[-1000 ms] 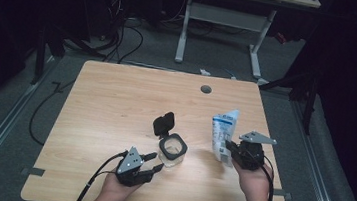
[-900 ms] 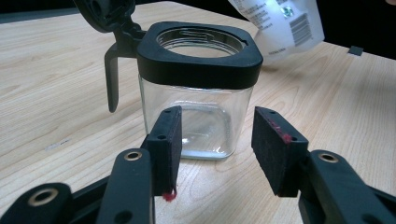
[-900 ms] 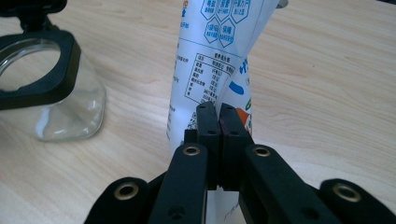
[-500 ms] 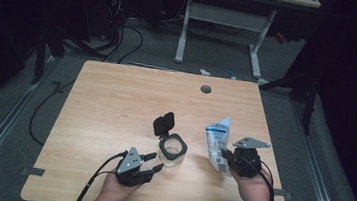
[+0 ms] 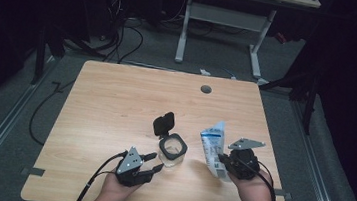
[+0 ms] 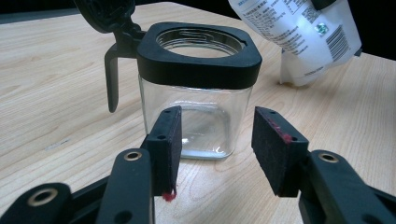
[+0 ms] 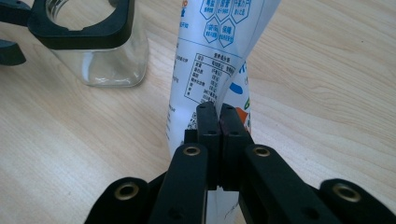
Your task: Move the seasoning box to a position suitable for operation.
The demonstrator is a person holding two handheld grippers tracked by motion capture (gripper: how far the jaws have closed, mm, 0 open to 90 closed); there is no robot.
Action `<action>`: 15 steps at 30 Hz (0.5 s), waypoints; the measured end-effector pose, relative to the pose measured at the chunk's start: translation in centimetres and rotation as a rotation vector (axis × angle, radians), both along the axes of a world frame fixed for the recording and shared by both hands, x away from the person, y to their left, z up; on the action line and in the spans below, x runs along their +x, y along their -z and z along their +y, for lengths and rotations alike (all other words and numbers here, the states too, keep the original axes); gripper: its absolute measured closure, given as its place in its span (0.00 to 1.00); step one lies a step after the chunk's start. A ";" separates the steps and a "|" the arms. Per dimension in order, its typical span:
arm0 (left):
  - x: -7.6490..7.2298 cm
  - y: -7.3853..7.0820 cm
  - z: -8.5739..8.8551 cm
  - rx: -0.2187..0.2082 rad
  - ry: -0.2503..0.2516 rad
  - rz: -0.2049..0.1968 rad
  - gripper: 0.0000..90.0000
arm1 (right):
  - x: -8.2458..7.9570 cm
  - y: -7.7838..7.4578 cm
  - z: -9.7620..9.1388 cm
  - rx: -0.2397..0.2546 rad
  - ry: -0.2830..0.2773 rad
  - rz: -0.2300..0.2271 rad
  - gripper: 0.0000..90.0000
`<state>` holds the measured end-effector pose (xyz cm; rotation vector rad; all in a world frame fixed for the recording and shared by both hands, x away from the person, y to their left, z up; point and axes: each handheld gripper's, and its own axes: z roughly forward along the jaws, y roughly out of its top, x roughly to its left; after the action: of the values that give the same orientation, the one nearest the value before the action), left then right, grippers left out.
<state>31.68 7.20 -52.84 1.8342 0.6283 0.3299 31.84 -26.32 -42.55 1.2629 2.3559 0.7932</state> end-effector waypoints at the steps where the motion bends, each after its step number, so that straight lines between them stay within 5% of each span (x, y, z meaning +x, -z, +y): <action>1: 0.0 0.0 0.0 0.000 0.000 0.000 0.59 | 0.0 -0.1 0.1 -0.003 -0.003 0.008 1.00; 15: 0.0 0.0 0.0 -0.001 0.000 -0.001 0.59 | 0.3 -1.1 1.0 -0.090 -0.042 0.125 1.00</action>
<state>31.65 7.20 -52.85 1.8326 0.6276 0.3304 32.10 -25.30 -41.47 1.2633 2.4940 0.6292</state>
